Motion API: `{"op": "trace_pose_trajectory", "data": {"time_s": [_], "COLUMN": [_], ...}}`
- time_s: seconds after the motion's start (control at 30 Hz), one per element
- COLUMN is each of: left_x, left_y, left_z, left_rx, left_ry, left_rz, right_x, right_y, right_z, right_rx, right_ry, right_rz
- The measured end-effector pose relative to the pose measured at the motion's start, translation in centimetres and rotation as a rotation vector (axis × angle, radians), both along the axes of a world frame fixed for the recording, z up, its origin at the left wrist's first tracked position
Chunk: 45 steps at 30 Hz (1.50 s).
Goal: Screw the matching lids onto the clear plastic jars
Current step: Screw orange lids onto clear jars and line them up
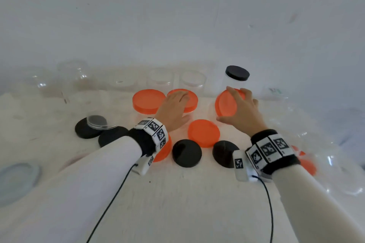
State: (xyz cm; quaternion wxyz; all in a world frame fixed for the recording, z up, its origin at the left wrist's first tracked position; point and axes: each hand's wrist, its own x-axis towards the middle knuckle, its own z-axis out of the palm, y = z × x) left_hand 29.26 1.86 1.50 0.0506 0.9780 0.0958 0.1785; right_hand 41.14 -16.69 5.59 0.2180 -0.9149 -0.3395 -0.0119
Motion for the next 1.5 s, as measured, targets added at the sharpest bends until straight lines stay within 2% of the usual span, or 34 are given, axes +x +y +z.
{"op": "trace_pose_trajectory", "data": {"time_s": [0.17, 0.33, 0.67, 0.83, 1.13, 1.23, 1.37, 1.5], "left_x": [2.4, 3.7, 4.0, 3.9, 4.0, 4.0, 3.9, 4.0], "left_y": [0.1, 0.3, 0.5, 0.5, 0.1, -0.1, -0.1, 0.1], "left_z": [-0.7, -0.9, -0.8, -0.8, -0.8, -0.8, -0.9, -1.1], "left_rx": [0.043, 0.003, -0.014, -0.013, -0.013, -0.002, 0.020, 0.017], "left_ry": [0.105, 0.185, 0.190, 0.198, 0.193, 0.186, 0.177, 0.171], "left_rz": [0.083, 0.096, 0.100, 0.102, 0.112, 0.122, 0.113, 0.104], "right_x": [2.0, 3.0, 4.3, 4.3, 4.1, 3.7, 2.3, -0.2], "right_y": [1.4, 3.0, 5.4, 6.2, 6.4, 6.5, 5.7, 2.9], "right_z": [-0.6, -1.2, -1.9, -1.9, -1.8, -1.8, -1.0, 1.1], "right_rx": [-0.072, -0.099, -0.185, -0.262, -0.257, -0.323, -0.361, -0.323], "right_ry": [0.019, 0.032, 0.069, 0.015, 0.004, 0.002, -0.022, -0.017], "right_rz": [-0.011, 0.001, 0.037, 0.038, 0.079, 0.066, 0.064, 0.147]}}
